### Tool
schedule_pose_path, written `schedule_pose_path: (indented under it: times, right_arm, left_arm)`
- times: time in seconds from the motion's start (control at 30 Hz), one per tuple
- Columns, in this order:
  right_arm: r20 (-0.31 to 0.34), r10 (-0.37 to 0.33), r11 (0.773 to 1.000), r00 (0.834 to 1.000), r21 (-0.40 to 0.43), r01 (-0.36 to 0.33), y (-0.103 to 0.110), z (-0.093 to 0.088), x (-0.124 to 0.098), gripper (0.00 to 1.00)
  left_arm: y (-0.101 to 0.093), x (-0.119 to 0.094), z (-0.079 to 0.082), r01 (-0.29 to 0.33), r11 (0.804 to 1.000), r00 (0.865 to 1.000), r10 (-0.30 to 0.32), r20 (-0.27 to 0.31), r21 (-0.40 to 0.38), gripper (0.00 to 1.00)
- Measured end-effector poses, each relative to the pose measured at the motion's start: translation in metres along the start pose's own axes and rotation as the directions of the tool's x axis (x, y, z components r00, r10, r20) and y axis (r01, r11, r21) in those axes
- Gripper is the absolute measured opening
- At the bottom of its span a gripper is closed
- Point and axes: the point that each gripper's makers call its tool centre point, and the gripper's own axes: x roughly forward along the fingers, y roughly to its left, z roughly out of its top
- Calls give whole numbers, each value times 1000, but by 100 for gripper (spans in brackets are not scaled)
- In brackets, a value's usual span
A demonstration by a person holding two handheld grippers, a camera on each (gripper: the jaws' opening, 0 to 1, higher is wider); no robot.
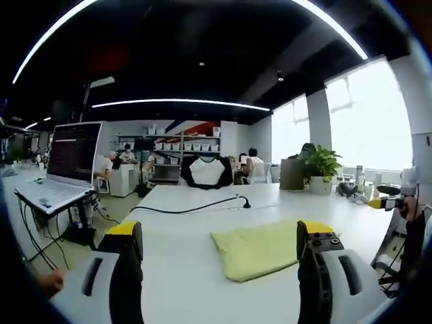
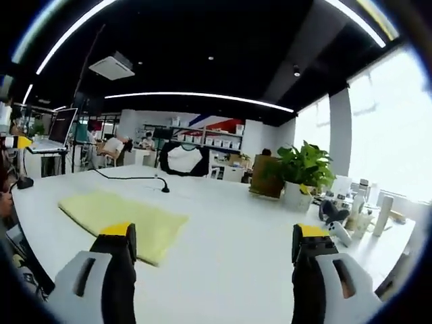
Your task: Fold the garment on the visible template until the final outline fits inside the template.
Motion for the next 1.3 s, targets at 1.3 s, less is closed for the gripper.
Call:
schedule_pose_path:
  times: [1.3]
  right_arm:
    - [-36,58,997,998,-38,-60,-21,-4,-25,99]
  left_arm:
    - [9,-9,13,31,998,999,-33,37,59,100]
